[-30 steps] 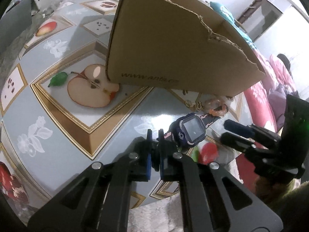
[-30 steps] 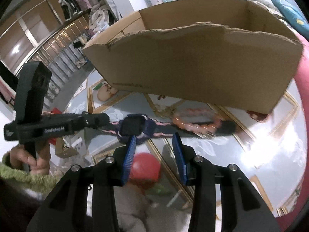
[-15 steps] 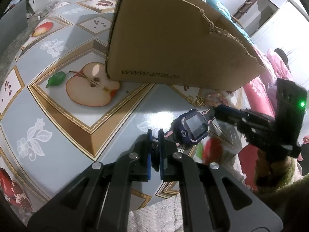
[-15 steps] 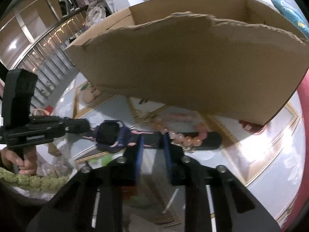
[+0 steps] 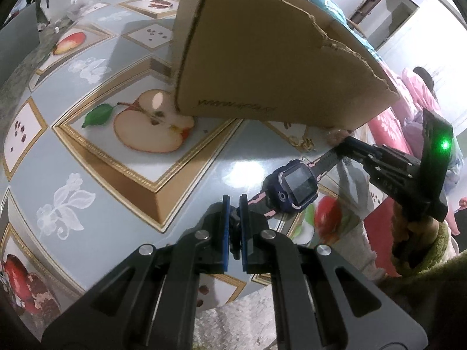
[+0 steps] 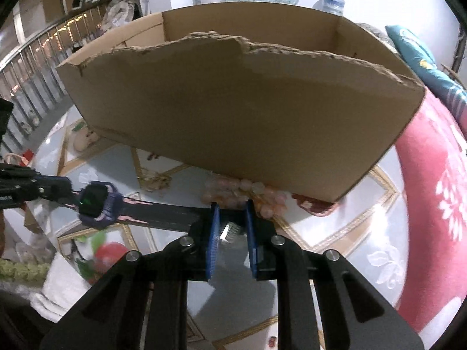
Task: Organize jewelry
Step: 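Lift the watch with the left gripper and carry it over the box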
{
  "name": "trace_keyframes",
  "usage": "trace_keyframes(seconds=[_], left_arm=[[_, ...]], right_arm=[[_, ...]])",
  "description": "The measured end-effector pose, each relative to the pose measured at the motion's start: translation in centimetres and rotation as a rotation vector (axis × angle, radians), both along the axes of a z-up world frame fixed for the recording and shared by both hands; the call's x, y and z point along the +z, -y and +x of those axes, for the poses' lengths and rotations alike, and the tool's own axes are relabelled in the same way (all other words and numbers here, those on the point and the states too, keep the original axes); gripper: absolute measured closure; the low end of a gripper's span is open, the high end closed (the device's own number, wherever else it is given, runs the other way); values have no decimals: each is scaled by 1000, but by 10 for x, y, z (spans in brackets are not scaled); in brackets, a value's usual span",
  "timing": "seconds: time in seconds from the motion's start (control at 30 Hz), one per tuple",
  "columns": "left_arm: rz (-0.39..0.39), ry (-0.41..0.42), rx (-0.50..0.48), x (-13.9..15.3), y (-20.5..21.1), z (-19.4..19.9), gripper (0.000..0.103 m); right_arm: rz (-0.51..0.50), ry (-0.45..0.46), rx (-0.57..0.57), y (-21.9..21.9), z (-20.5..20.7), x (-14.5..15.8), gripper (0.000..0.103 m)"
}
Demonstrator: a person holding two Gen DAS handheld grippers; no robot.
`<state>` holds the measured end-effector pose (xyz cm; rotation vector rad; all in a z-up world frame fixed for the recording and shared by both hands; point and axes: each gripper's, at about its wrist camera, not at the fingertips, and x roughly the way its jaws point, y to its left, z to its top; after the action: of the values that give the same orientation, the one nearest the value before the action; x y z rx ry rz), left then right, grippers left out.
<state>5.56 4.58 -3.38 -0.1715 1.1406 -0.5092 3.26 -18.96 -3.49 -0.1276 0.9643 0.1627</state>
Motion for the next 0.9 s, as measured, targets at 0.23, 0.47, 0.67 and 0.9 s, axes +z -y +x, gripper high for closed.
trace_keyframes(seconds=[0.23, 0.47, 0.67, 0.9], left_arm=[[18, 1, 13, 0, -9, -2, 97], [14, -3, 36, -1, -15, -4, 97], [4, -5, 44, 0, -15, -3, 98], [-8, -6, 50, 0, -19, -3, 97]], right_arm=[[-137, 32, -15, -1, -4, 1, 86], [13, 27, -27, 12, -9, 14, 83], [192, -30, 29, 2, -6, 12, 75], [189, -83, 23, -5, 8, 1, 63]])
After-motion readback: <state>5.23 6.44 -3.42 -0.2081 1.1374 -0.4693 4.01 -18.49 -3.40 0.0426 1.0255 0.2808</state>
